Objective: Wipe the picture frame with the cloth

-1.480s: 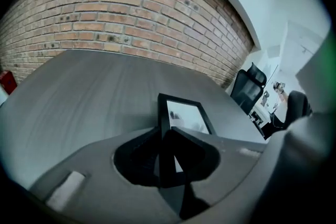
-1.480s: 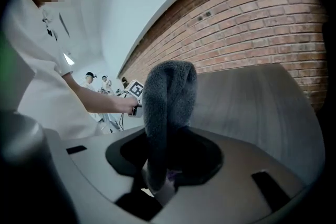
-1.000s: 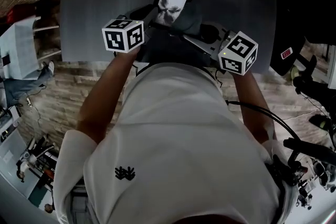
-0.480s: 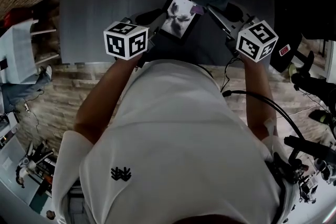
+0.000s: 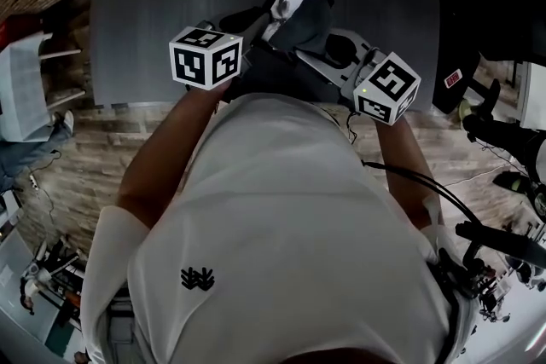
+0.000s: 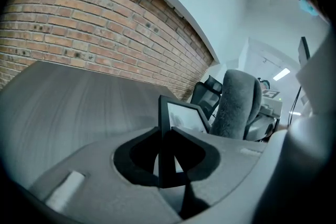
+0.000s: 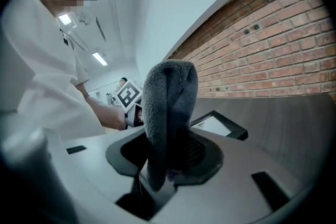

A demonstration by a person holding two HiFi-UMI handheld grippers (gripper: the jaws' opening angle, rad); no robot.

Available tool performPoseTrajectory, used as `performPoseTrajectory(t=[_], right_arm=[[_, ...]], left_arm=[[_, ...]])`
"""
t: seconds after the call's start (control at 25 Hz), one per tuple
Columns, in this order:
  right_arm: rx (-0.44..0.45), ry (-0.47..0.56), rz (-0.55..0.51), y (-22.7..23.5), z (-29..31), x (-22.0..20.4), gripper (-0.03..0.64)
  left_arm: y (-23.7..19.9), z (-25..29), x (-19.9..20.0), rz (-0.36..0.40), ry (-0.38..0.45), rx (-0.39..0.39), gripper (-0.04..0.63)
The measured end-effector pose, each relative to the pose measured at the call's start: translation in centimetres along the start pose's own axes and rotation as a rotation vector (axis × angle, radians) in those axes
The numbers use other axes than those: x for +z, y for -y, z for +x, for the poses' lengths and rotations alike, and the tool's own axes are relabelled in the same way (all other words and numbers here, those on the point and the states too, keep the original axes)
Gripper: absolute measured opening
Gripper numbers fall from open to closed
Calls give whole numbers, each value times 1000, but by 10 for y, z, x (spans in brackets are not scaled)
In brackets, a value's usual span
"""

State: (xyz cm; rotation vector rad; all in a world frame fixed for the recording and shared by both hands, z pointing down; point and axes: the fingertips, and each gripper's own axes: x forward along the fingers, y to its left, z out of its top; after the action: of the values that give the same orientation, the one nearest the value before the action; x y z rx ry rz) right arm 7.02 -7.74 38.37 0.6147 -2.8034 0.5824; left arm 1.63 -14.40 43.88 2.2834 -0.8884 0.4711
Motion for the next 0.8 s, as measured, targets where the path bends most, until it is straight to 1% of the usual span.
performPoseTrajectory(t=[0.12,0.24,0.4,0.52,0.6,0.64,0.72,0.8], right_arm=[[-67,-19,-31,13,5,-1,141],[-171,-14,-43,39,-3,7,141],[-293,-8,-57,68,-19,16,141],[-351,16,-57,78,-36,24,141],[-356,33,-63,74,-36,32,141],[-343,39,-70,68,-30,36,141],[-290,39,-88,50,-13,42,141],[-218,19,-109,28,2,41,141]], left_arm=[[-1,-3,1,9,4,-18,75],[-1,-5,1,14,7,-34,75],[4,-7,0,39,10,-47,75],[14,-6,-4,54,11,-49,75],[14,-9,-6,55,10,-50,75],[10,-11,-6,52,8,-50,75],[1,-16,-6,45,5,-49,75],[-3,-17,-5,41,7,-47,75]])
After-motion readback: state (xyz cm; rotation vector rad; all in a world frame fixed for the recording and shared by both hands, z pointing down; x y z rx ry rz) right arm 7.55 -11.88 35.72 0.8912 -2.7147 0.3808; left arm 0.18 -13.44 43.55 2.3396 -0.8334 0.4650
